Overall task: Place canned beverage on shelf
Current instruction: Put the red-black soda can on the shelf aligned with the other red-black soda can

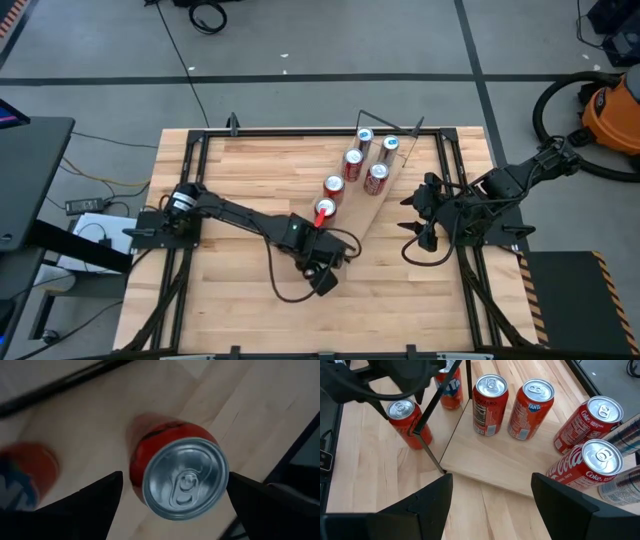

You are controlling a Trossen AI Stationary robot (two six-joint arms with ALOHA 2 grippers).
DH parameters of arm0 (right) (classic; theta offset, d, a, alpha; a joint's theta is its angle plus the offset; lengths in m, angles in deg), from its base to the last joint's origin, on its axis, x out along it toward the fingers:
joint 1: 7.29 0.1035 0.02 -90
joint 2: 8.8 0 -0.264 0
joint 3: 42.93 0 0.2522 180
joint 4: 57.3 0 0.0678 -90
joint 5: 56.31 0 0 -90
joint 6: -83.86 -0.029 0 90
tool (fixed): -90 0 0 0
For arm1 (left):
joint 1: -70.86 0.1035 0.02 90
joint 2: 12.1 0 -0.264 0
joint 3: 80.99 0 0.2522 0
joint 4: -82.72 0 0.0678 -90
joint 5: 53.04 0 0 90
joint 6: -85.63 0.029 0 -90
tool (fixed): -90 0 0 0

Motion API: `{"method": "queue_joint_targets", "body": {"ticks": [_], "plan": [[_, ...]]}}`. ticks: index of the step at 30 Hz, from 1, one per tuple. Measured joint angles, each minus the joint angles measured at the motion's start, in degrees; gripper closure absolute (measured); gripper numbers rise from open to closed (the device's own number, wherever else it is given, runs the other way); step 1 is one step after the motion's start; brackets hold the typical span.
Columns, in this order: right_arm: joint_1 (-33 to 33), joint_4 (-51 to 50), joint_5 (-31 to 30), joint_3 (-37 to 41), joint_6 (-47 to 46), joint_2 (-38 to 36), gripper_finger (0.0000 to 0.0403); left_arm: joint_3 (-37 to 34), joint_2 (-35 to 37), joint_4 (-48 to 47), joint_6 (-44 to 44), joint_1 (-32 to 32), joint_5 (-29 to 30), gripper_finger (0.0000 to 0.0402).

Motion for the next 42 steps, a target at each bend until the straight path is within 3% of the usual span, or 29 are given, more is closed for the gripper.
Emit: {"method": "queue_joint_targets", "body": {"ticks": [12, 16, 27, 31, 34, 42], "plan": [[0.00, 0.48, -0.01, 0.00, -0.24, 0.00, 0.0124, 0.07, -1.14, 1.09, -2.21, 0.96, -2.55, 0.0089], [-0.01, 0.50, -0.01, 0.01, -0.20, 0.00, 0.0124, 0.06, -1.18, 3.27, 8.88, 0.74, -2.56, 0.0095], [0.00, 0.49, 0.13, 0.02, 0.38, 0.00, 0.0124, -0.13, -1.36, 7.30, 52.60, -0.26, -3.11, 0.0090], [0.00, 0.46, 3.34, 0.02, 1.87, 0.00, 0.0124, -0.07, -1.33, 7.48, 64.90, -0.56, -2.33, 0.0089], [0.00, 0.16, 6.04, 0.02, 2.21, 0.00, 0.0124, -0.07, -1.31, 7.81, 68.28, -0.74, -2.26, 0.0087], [0.20, 0.02, 5.65, 0.02, 1.75, 0.00, 0.0124, -0.07, -1.31, 8.71, 64.82, -1.03, -2.21, 0.0085]]}}
